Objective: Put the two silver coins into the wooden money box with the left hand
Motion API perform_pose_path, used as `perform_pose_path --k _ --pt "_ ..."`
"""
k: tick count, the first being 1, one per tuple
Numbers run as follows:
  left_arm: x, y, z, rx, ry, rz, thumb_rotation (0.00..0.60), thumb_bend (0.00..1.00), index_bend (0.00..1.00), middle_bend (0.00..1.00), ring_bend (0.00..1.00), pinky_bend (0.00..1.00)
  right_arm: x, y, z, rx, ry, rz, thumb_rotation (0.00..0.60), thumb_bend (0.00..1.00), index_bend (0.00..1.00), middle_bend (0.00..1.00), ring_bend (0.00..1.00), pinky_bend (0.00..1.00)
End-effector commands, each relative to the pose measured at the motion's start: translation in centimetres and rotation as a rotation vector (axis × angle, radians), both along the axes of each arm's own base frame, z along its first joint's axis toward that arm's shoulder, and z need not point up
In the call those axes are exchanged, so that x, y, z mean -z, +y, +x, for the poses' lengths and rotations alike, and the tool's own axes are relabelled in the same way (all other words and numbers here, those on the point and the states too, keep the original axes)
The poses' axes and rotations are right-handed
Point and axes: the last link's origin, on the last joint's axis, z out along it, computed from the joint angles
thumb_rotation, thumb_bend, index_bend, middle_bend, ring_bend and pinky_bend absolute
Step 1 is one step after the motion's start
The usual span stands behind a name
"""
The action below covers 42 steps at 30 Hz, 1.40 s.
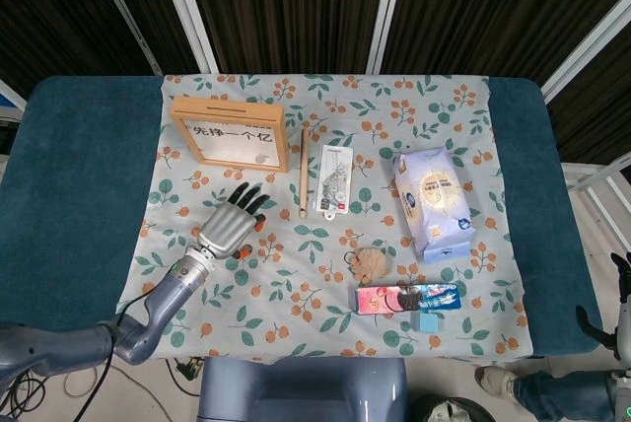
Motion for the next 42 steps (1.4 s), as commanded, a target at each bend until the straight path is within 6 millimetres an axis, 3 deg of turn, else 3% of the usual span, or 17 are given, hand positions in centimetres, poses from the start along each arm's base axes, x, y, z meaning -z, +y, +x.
perform_pose_path --k 1,42 --pt "-0.04 0.02 0.06 0.0 -0.001 0.003 0.6 0.0 0.48 0.09 0.0 0.0 -0.01 0.01 -0.01 0.001 -0.001 -0.001 0.6 0.37 0.13 0.05 0.0 0.0" --pt "0.63 0.21 -0.37 -0.025 0.07 -0.012 0.6 0.0 0.48 0.09 0.0 0.0 0.02 0.01 -0.03 0.005 0.0 0.007 0.6 0.37 0.13 0.05 0.0 0.0"
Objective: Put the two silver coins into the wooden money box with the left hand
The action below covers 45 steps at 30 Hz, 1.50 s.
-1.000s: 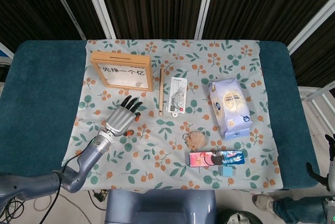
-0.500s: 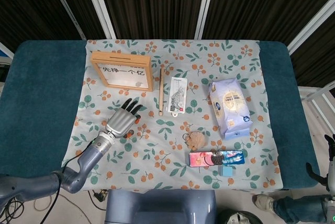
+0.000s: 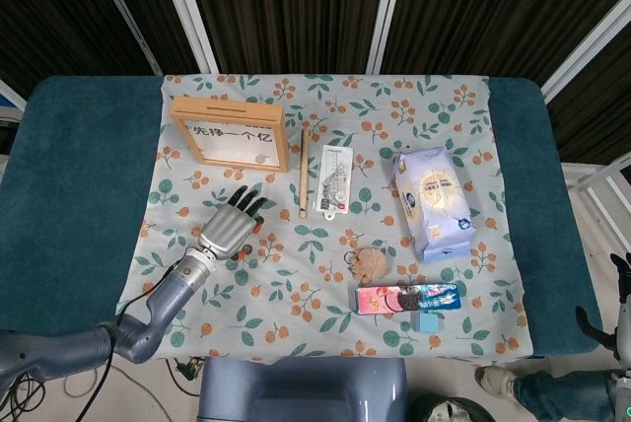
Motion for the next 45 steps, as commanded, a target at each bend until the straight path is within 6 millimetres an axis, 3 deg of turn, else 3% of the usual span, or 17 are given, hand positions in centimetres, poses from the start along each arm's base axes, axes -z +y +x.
perform_pose_path --k 1,45 --pt "0.05 0.04 0.05 -0.001 -0.001 0.0 0.6 0.0 0.48 0.09 0.0 0.0 0.0 0.01 -0.01 0.001 0.0 0.0 0.6 0.37 0.13 0.05 0.0 0.0" --pt "0.62 0.04 -0.3 -0.008 0.065 -0.024 0.6 0.0 0.5 0.09 0.0 0.0 -0.04 -0.01 -0.07 0.008 -0.001 0.008 0.6 0.37 0.13 0.05 0.0 0.0"
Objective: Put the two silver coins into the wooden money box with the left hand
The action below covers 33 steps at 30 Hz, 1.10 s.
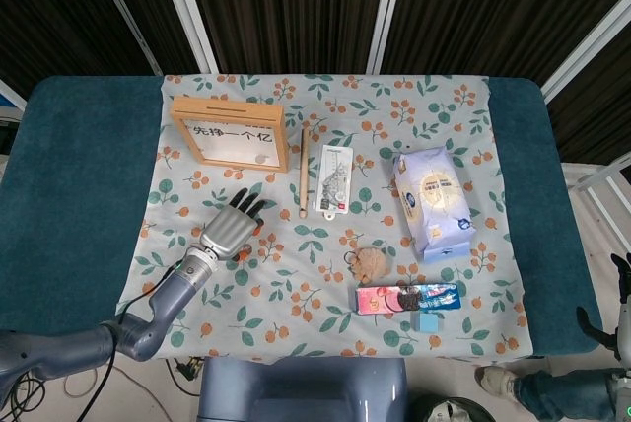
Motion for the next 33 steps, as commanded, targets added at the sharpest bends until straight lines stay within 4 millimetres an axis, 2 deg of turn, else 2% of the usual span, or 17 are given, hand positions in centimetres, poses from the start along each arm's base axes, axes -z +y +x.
perform_pose_path --k 1,18,33 --pt "0.04 -0.08 -0.1 -0.004 0.008 -0.005 0.6 0.0 0.5 0.09 0.0 0.0 -0.01 -0.01 -0.01 0.002 -0.003 0.0 0.6 0.37 0.13 0.05 0.0 0.0" --pt "0.12 -0.3 -0.4 -0.009 0.059 -0.015 0.6 0.0 0.54 0.09 0.0 0.0 -0.07 -0.03 -0.02 0.003 -0.007 0.003 0.6 0.37 0.13 0.05 0.0 0.0" --pt "0.36 -0.27 -0.47 -0.02 0.08 -0.01 0.6 0.0 0.49 0.09 0.0 0.0 -0.07 -0.03 -0.04 0.004 -0.007 0.01 0.6 0.37 0.15 0.05 0.0 0.0"
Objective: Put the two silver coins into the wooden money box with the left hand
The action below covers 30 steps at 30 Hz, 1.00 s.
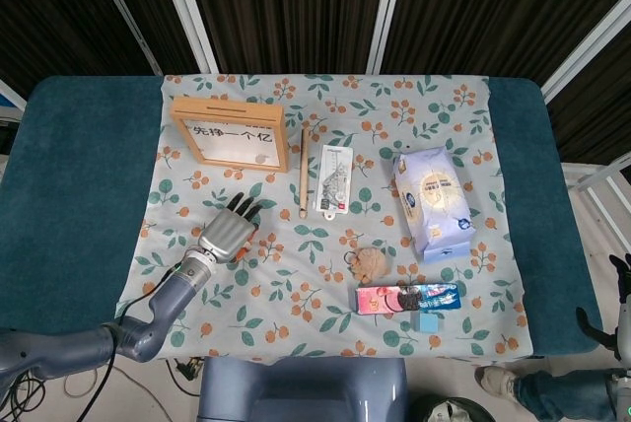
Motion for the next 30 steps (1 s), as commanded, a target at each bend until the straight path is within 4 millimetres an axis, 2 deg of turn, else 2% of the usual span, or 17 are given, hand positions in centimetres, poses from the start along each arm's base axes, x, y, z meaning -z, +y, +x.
perform_pose_path --k 1,9,13,15,19,22,30 --pt "0.02 0.03 -0.02 -0.001 0.002 0.003 0.6 0.0 0.49 0.09 0.0 0.0 0.01 0.0 -0.01 0.001 -0.001 0.003 0.6 0.37 0.15 0.05 0.0 0.0" --pt "0.47 -0.13 0.01 -0.004 0.014 -0.015 0.6 0.0 0.48 0.09 0.0 0.0 -0.04 -0.02 0.04 0.0 -0.004 0.002 0.6 0.37 0.15 0.05 0.0 0.0" --pt "0.69 -0.23 0.23 0.004 0.01 -0.019 0.6 0.02 0.52 0.11 0.0 0.0 -0.03 -0.02 0.05 -0.001 -0.004 0.003 0.6 0.37 0.15 0.05 0.0 0.0" --pt "0.78 -0.31 0.36 0.011 0.003 -0.023 0.6 0.08 0.55 0.12 0.0 0.0 -0.03 -0.02 0.03 0.0 -0.006 0.003 0.6 0.37 0.15 0.05 0.0 0.0" --pt "0.82 -0.42 0.45 0.017 -0.014 -0.033 0.6 0.28 0.62 0.17 0.0 0.0 0.01 -0.02 0.06 0.001 -0.01 0.004 0.6 0.37 0.15 0.05 0.0 0.0" --pt "0.82 -0.38 0.38 0.02 -0.019 -0.034 0.6 0.38 0.64 0.19 0.0 0.0 0.06 -0.02 0.1 0.001 -0.016 0.004 0.6 0.37 0.15 0.05 0.0 0.0" --pt "0.73 -0.35 0.35 0.016 -0.038 -0.037 0.6 0.51 0.68 0.23 0.0 0.0 0.14 0.0 0.12 0.003 -0.023 0.006 0.6 0.37 0.16 0.05 0.0 0.0"
